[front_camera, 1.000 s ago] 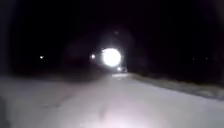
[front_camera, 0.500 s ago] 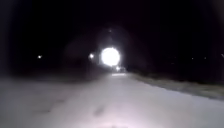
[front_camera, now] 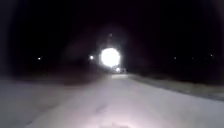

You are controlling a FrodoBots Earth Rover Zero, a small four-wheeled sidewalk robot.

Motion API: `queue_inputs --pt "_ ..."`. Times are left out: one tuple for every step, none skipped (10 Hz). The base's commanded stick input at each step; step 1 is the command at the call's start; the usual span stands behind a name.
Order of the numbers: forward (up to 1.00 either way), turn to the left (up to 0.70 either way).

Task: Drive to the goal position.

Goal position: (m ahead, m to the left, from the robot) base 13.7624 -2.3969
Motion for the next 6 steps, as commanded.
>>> queue_inputs --pt "0.7 0.0" --pt "0.7 0.0" --pt "0.7 0.0" --pt "0.7 0.0" --pt "0.7 0.0" --pt "0.7 0.0"
